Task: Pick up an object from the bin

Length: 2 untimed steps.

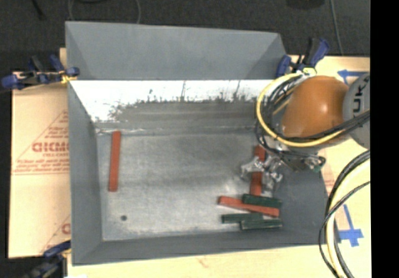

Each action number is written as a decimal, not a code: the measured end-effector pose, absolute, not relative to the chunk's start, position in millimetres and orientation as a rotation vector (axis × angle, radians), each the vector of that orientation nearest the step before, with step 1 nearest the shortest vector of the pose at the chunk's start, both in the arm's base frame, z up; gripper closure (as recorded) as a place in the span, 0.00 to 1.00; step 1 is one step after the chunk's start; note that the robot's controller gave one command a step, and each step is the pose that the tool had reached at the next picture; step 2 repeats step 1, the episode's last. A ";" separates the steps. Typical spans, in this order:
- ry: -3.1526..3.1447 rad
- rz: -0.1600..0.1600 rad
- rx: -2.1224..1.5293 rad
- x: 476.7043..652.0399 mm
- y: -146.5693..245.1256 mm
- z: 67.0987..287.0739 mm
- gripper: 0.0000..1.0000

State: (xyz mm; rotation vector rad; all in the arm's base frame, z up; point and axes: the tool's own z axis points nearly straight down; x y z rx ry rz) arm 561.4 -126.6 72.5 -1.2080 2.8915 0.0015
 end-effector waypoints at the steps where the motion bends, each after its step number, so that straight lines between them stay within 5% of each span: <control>1: 2.882 -0.011 -1.230 547.1 -132.7 218.3 1.00; 2: 2.882 -0.011 -1.230 547.1 -132.7 218.3 1.00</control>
Offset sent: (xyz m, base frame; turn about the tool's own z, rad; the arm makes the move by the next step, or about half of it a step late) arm -0.0163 -0.0043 0.1404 -0.0202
